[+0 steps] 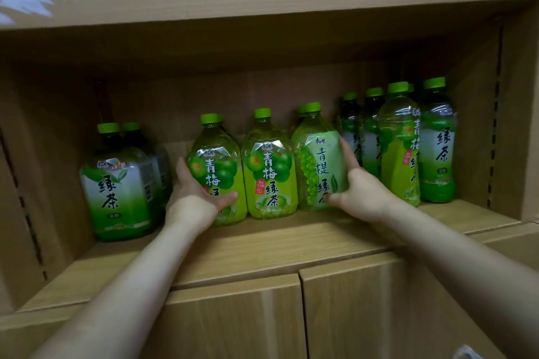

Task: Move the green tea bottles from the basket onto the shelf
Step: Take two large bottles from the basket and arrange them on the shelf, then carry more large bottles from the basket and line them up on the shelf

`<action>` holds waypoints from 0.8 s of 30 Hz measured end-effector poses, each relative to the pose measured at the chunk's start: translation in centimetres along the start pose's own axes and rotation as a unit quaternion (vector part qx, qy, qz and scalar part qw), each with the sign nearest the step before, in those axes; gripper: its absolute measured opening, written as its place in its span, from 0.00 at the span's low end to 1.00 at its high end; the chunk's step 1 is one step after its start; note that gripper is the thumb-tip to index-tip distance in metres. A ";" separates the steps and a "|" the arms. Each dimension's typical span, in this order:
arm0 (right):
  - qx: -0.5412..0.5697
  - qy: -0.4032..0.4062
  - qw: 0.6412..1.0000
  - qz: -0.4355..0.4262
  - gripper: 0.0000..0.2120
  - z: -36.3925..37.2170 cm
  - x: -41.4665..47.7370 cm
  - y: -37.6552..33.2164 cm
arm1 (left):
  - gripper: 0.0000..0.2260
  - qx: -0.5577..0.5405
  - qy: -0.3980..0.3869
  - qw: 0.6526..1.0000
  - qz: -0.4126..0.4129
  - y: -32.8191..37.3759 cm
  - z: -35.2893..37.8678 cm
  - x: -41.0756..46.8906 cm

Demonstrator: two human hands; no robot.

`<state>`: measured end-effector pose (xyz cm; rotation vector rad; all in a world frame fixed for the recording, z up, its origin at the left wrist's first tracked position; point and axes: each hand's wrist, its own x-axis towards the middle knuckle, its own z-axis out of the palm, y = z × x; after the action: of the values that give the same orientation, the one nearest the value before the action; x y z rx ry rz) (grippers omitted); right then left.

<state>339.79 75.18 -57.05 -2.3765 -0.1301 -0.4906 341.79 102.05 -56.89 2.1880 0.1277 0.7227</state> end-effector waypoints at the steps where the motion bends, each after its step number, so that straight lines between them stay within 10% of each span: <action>1: -0.010 0.012 1.000 -0.003 0.53 -0.6 -0.6 -0.2 | 0.56 0.018 0.020 1.000 0.010 0.3 -0.1 -0.3; 6: -0.036 0.052 0.994 -0.085 0.28 -5.4 -4.3 -1.5 | 0.37 0.077 0.104 0.975 0.179 4.2 -1.0 -3.3; 12: -0.106 -0.013 0.986 -0.129 0.13 -11.0 -9.7 -0.9 | 0.10 -0.044 -0.042 0.925 0.375 9.4 1.0 -9.8; 24: -0.299 -0.040 0.952 -0.062 0.11 -24.4 -25.7 9.0 | 0.09 -0.123 -0.236 0.772 0.578 21.5 10.9 -29.3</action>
<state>310.42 53.39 -55.67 -2.9978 -0.1892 -0.5499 320.22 71.00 -60.00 1.9343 -1.6009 0.6930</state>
